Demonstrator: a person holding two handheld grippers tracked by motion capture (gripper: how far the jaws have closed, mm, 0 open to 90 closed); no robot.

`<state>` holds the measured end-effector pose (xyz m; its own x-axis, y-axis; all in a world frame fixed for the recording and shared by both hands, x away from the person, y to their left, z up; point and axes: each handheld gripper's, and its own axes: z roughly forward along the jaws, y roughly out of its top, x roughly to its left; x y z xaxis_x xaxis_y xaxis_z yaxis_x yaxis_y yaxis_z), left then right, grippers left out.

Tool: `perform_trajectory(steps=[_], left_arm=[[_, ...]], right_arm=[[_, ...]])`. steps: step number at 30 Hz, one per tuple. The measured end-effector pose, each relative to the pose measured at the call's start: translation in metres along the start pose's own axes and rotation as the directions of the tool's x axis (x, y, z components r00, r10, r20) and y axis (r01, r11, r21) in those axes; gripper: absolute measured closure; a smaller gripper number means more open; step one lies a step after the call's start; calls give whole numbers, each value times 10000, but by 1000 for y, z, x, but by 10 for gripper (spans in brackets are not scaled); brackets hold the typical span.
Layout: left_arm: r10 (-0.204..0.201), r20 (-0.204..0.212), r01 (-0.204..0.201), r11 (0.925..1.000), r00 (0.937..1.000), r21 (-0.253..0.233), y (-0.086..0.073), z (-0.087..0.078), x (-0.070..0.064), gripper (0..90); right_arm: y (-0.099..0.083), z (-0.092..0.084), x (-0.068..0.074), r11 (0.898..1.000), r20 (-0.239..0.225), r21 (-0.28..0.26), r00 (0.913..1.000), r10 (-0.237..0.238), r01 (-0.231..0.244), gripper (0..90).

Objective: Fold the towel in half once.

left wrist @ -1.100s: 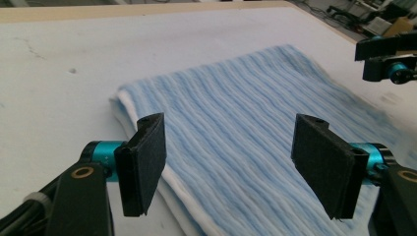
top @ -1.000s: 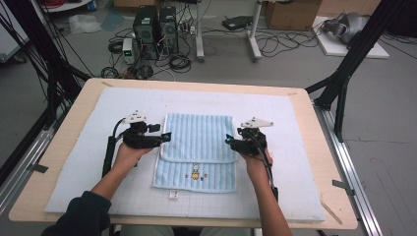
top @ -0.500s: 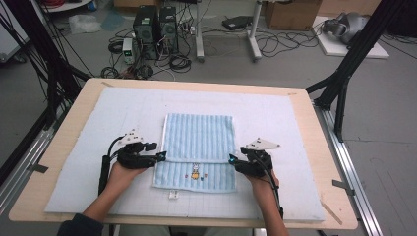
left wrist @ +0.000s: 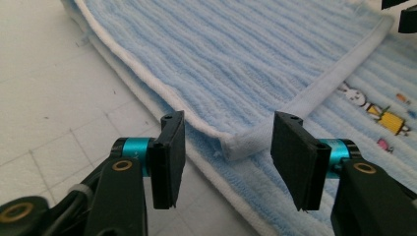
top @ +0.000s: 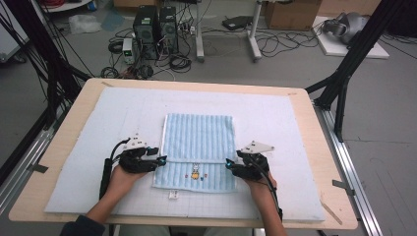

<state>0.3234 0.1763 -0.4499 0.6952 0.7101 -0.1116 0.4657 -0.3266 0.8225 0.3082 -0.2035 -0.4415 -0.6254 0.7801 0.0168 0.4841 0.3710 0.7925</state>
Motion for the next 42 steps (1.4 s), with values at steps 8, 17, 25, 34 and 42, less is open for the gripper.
perform_trajectory(steps=[8, 17, 25, 34, 42], left_arm=[[851, -784, -823, 9958, 9933, 391, 2, 6, -10, 734], [593, -337, -612, 9963, 9977, -598, 2, -3, -6, 801], [220, 97, -207, 9920, 9997, -1246, 6, -17, -5, 811], [300, 400, -239, 9892, 9988, -1446, 5, -32, -11, 817], [272, 705, -185, 9924, 9971, -1219, -11, -49, -24, 817]], right_arm=[[4, 15, 8, 9956, 580, 557, 9952, -786, 754, 758], [6, 7, 8, 9938, 660, 323, 9920, -1080, 1060, 801], [12, -8, 9, 9933, 634, -119, 9915, -1138, 1148, 823], [12, -29, 16, 9932, 255, -387, 9937, -1090, 1099, 826], [1, -43, 34, 9922, -102, -185, 9923, -1233, 1231, 826]])
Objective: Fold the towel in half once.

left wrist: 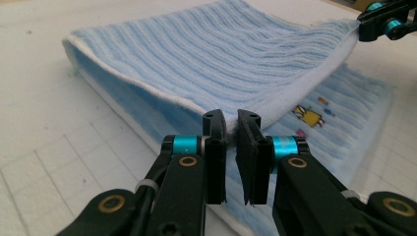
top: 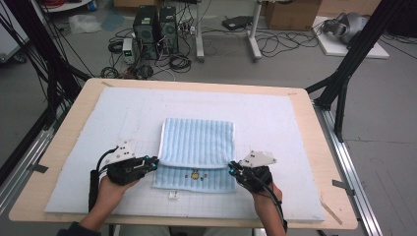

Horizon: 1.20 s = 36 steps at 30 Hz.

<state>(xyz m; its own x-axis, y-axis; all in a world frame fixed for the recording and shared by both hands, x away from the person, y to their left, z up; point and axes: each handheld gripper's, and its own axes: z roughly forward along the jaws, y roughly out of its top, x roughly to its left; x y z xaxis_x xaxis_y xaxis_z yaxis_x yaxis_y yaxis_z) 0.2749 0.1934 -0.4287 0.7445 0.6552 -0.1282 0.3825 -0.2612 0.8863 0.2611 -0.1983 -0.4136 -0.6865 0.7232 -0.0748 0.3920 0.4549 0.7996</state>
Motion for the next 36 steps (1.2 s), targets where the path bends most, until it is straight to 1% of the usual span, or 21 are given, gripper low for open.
perform_trajectory(steps=[2, 4, 7, 11, 12, 14, 16, 18, 19, 20, 21, 22, 24, 26, 28, 29, 30, 31, 36], left_arm=[[36, 49, -37, 9999, 10000, 139, -5, -2, -5, 817], [-94, 136, 90, 9996, 9999, 265, -9, -5, -9, 817], [-143, 248, 133, 9991, 9996, 408, -14, -10, -13, 817], [-138, 387, 116, 9983, 9992, 566, -20, -17, -18, 817], [-108, 432, 80, 9979, 9990, 642, -21, -17, -20, 817], [-35, 523, -6, 9969, 9986, 789, -24, -18, -23, 817], [-95, 612, 38, 9956, 9981, 932, -27, -18, -25, 815], [-163, 840, 68, 9937, 9963, 1117, -29, -18, -26, 792], [-230, 809, 133, 9929, 9965, 1186, -29, -18, -26, 759], [-374, 683, 282, 9910, 9970, 1308, -29, -18, -25, 676], [-532, 487, 471, 9918, 9974, 1189, -28, -18, -23, 593], [-544, 397, 500, 9931, 9977, 1057, -27, -20, -21, 557], [-629, 210, 612, 9956, 9978, 708, -22, -22, -16, 549], [-790, 124, 784, 9960, 9968, 422, -18, -23, -9, 544], [-910, 18, 909, 9957, 9959, 160, -13, -23, -3, 542], [-980, -10, 980, 9952, 9952, 85, -11, -23, 0, 542], [-980, -59, 981, 9952, 9952, 52, -9, -22, 2, 542], [-975, -73, 975, 9952, 9952, 21, -7, -21, 4, 542], [-1053, -64, 1052, 9944, 9944, -14, 1, -10, 11, 544]], right_arm=[[-3, -3, 5, 9999, 6, 109, 10000, -38, 38, 826], [-6, -7, 9, 9999, -51, 143, 10000, -80, 80, 826], [-10, -14, 18, 9998, -142, 202, 9999, -78, 81, 826], [-16, -20, 28, 9992, -240, 319, 9994, -250, 258, 825], [-18, -21, 30, 9988, -286, 422, 9993, -221, 233, 825], [-20, -22, 33, 9982, -264, 503, 9992, -307, 320, 826], [-23, -22, 35, 9976, -309, 625, 9991, -286, 304, 825], [-25, -23, 37, 9963, -297, 783, 9990, -337, 360, 823], [-27, -24, 38, 9954, -256, 854, 9988, -414, 434, 795], [-28, -24, 39, 9942, -217, 988, 9989, -415, 435, 727], [-29, -24, 40, 9937, -148, 1089, 9996, -255, 269, 667], [-30, -24, 38, 9946, -54, 1037, 10000, -59, 64, 649], [-30, -26, 35, 9967, 37, 797, 9999, 137, -140, 622], [-27, -25, 31, 9980, 190, 523, 9993, 335, -345, 620], [-25, -21, 27, 9986, 217, 295, 9988, 441, -447, 633], [-23, -17, 26, 9988, 160, 239, 9990, 421, -425, 638], [-22, -14, 25, 9987, 61, 203, 9989, 471, -472, 643], [-21, -9, 25, 9989, -17, 240, 9991, 415, -414, 647], [-18, 9, 25, 9976, -556, 611, 9978, 359, -325, 662]])
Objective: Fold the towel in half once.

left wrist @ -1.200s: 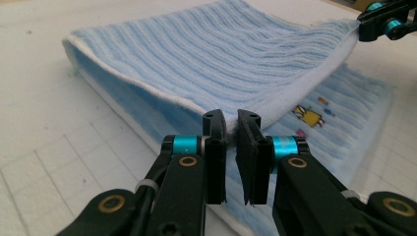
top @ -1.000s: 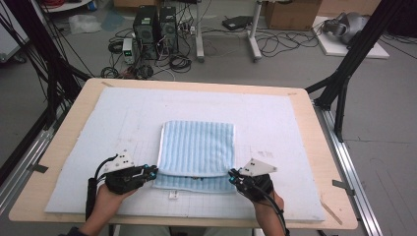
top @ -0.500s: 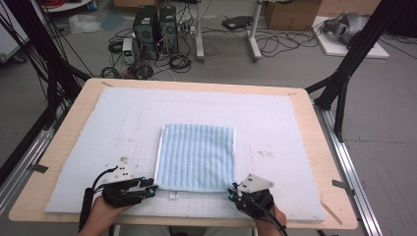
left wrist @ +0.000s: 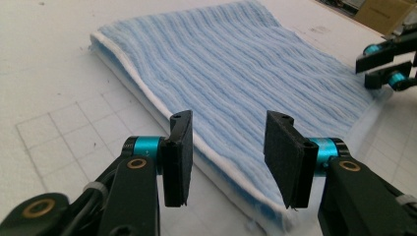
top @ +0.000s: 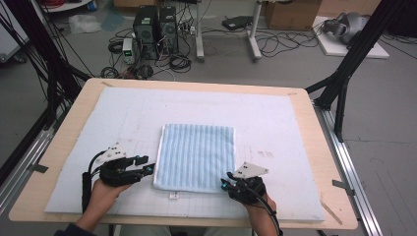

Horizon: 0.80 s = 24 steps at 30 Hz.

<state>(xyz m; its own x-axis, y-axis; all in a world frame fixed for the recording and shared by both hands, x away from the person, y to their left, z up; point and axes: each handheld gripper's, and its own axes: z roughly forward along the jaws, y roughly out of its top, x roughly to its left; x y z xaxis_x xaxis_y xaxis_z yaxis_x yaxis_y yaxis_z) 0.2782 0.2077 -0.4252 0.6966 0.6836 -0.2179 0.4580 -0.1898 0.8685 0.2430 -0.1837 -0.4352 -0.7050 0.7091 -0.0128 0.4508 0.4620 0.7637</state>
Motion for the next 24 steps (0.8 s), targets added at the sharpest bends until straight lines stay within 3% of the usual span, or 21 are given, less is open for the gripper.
perform_trajectory(steps=[3, 7, 10, 12, 17, 20, 24], left_arm=[[-73, 41, 73, 10000, 10000, -18, 6, 6, 4, 544], [-242, 122, 243, 9997, 9996, -47, 14, 14, 14, 544], [-340, 251, 340, 9994, 9991, -15, 22, 25, 21, 544], [-109, 222, 110, 9999, 9997, -78, 26, 34, 25, 546], [256, 145, -256, 9997, 9996, -37, 42, 59, 37, 620], [158, 27, -158, 9999, 9999, 8, 49, 74, 45, 656], [-224, -103, 231, 9973, 9997, 698, 54, 99, 59, 687]], right_arm=[[-6, 5, 1, 9976, -111, 606, 9994, -337, 343, 650], [-7, -1, -2, 9990, -223, 373, 9995, -233, 241, 643], [-1, -8, -10, 9994, -257, -354, 9997, 48, -57, 637], [2, -10, -16, 9977, -149, -665, 9998, 101, -110, 628], [6, -4, -27, 9970, -71, -758, 9999, 137, -142, 605], [9, 2, -33, 9971, -136, -729, 9997, 219, -228, 594], [14, 9, -41, 9969, -162, -741, 9996, 241, -252, 586]])
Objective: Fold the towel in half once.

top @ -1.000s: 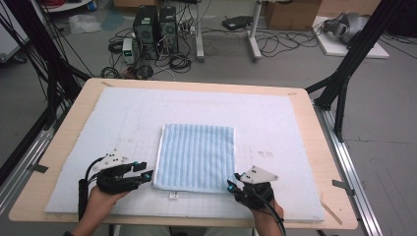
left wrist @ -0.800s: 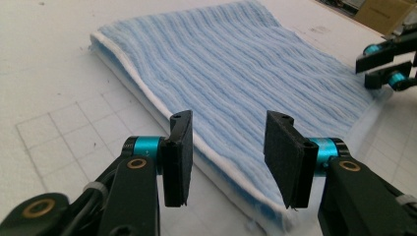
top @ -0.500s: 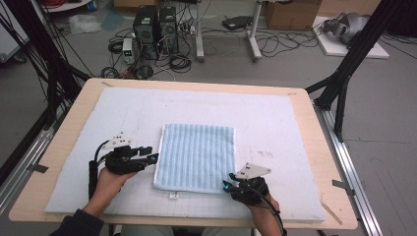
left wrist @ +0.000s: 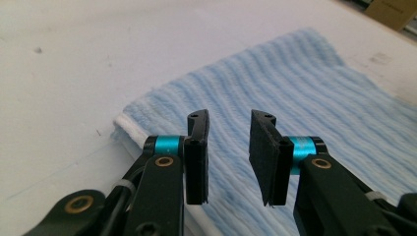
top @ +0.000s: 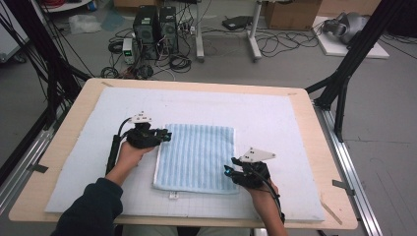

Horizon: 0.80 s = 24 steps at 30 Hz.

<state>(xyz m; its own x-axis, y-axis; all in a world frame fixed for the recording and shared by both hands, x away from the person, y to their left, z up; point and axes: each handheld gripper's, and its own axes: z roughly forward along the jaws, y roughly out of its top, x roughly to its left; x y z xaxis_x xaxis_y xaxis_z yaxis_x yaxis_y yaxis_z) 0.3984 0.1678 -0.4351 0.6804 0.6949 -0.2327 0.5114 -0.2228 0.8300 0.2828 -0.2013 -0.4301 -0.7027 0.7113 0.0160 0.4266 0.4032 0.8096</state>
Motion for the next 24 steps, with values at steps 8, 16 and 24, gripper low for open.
perform_trajectory(steps=[8, 16, 24], left_arm=[[-47, -923, 114, 9973, 9957, 724, -1, 21, 14, 714], [-55, -1350, 100, 9994, 9908, 331, 1, 15, 20, 686], [260, -1425, -175, 9980, 9894, 604, -1, 21, 19, 759]], right_arm=[[2, 10, -11, 9999, -7, 134, 10000, 79, -79, 564], [15, 15, -27, 9997, 393, 17, 9990, 224, -225, 603], [42, 57, -65, 9954, 752, 74, 9927, 947, -956, 745]])
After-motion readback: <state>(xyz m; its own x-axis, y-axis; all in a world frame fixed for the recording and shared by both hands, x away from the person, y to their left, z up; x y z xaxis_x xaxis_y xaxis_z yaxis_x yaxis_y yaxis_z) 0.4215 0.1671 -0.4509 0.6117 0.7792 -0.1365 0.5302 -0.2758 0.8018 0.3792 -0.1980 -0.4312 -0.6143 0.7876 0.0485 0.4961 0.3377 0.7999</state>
